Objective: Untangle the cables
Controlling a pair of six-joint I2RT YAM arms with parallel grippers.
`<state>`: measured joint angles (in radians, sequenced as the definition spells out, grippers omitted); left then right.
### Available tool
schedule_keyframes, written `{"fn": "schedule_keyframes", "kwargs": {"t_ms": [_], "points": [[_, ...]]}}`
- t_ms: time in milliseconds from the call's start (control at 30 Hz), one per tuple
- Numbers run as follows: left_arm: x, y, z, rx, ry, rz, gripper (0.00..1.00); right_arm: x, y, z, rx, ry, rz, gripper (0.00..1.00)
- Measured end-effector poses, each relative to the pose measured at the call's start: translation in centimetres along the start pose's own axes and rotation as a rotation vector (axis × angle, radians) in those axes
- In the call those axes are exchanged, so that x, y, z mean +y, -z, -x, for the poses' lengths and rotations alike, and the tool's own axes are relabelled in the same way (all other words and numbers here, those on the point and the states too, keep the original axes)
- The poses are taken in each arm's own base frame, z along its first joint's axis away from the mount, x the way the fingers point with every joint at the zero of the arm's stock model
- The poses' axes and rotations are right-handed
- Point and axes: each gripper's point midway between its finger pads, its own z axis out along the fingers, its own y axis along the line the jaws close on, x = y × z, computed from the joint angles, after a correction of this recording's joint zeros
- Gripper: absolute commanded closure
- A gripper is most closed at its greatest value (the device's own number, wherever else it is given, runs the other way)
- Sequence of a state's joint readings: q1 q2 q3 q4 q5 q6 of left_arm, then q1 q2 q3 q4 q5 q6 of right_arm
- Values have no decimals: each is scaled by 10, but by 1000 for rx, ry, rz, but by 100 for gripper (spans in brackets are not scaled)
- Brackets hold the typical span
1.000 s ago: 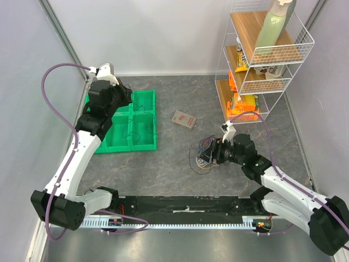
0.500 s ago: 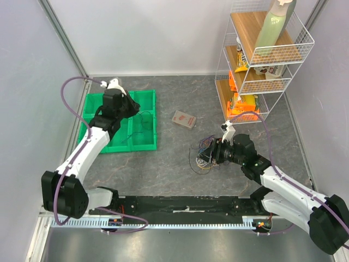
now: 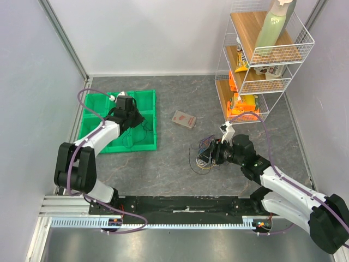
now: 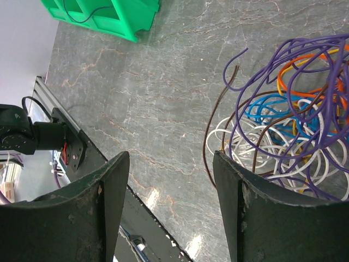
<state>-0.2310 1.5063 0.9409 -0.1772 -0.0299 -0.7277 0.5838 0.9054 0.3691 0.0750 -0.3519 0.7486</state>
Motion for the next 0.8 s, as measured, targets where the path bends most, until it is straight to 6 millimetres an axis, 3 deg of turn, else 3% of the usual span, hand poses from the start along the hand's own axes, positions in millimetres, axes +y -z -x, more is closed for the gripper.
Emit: {"fn": "schedule_keyframes", "kwargs": {"t_ms": [100,333,433,567,700,733,800], "points": [[2,-4,-2,5,20,12,98,0,0,0,-2,1,-4,30],[-3,2,-4,22,18,-13,26,-2,0,-2,4,4,-13,30],[-10,21,3,6,4,-41,21,-3,0,-4,11,5,-18,30],[-20,62,22,-52,-37,-85,23,-6,-1,-7,23,5,-27,30],[-7,91,38,-99,-47,-90,24,-7,-1,-8,28,11,-30,29],[-3,95,39,-104,-53,-94,25,-7,-1,-8,29,13,-29,29],[4,99,36,-80,-73,-110,38,-7,-1,-8,30,17,-30,29]]}}
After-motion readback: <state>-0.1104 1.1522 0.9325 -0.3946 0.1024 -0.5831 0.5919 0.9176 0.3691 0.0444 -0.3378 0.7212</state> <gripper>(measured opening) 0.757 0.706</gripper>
